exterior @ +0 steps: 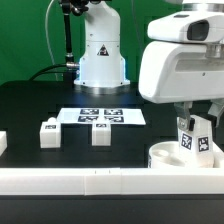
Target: Assemble stool
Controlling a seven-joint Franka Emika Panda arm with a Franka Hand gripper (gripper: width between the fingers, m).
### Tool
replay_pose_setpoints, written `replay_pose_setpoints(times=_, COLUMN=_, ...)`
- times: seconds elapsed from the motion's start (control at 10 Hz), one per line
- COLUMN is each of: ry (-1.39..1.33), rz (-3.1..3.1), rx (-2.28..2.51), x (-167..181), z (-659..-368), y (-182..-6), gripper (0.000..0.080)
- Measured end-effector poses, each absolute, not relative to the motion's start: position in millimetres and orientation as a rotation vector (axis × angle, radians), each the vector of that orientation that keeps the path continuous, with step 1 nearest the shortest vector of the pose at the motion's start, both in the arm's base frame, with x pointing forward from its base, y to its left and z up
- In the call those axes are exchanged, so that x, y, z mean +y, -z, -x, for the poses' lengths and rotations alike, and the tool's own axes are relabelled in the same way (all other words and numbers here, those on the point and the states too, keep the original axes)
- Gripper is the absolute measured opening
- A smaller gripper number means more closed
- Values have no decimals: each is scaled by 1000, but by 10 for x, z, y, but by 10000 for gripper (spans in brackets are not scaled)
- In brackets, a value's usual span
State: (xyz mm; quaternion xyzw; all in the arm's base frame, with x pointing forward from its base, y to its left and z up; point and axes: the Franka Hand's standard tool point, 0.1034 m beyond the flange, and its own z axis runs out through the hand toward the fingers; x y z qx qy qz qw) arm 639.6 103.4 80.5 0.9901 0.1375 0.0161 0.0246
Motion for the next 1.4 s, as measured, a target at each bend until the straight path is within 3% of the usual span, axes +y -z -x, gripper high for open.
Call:
replay_pose_setpoints(times=0.2, ry=-56, rz=-3104, rx=33, x=1049, z=-6391, y=-802, gripper=337)
replay_pose_setpoints(times=0.9, ry=-66, rz=-3050, rx=-655, x=1075, z=-6385, y=-793, gripper=337)
replay_pose_setpoints(times=1.4, ry=-69, rz=-2800, rx=-1534, x=1108, z=-6381, y=-797, gripper=337)
